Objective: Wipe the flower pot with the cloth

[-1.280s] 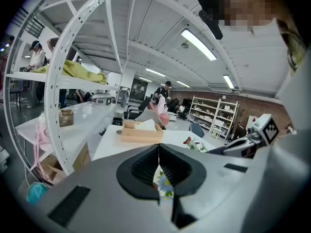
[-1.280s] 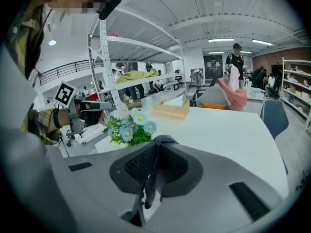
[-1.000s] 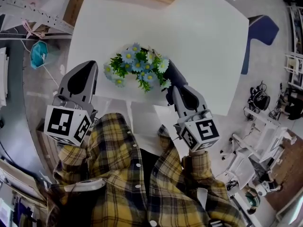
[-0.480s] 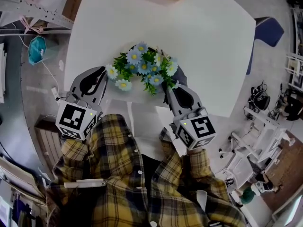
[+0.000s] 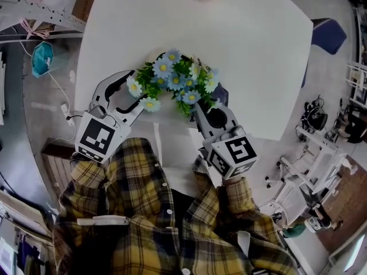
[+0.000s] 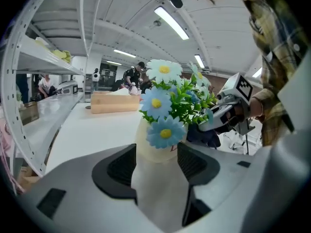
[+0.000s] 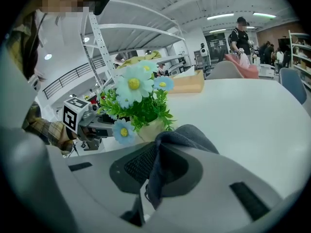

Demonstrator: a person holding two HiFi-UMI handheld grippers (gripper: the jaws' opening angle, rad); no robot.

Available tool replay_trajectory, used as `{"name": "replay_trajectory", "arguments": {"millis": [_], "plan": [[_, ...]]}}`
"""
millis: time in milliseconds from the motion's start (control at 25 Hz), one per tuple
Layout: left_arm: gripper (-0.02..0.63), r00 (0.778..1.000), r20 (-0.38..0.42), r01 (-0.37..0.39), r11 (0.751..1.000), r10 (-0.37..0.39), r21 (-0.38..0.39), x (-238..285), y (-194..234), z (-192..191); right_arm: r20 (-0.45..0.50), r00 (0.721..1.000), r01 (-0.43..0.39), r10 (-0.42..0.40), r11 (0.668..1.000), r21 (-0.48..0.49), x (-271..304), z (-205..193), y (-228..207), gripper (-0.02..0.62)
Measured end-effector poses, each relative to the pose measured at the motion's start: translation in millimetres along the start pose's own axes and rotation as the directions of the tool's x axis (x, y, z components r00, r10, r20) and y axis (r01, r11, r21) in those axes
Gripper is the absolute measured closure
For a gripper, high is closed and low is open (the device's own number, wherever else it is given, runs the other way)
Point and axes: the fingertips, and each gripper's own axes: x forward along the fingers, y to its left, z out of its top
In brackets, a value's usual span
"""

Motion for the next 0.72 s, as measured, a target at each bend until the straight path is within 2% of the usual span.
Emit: {"name": "replay_trajectory", "arguments": {"millis": [240, 480, 720], "plan": [[0.287, 0.998, -0.020, 0.052, 0.996, -0.051, 0.069, 9.7, -0.2, 3.2, 0.021, 1.000, -0.023, 0.022, 0.999, 0.040, 5.9, 2.4, 3.8, 0.574], [0.270, 0.993, -0.047, 0.109, 0.986, -0.104, 0.128, 18.3, -0.9, 3.3, 0.049, 0.996, -0.076, 0.072, 0.994, 0.084, 10.9, 2.9, 8.4, 0.574], [0.270, 0.990, -0.067, 0.138, 0.974, -0.128, 0.181, 27.5, -0.4, 8.4, 0.068, 0.995, -0.081, 0.074, 0.990, 0.112, 16.7, 2.6, 11.0, 0.574]]}}
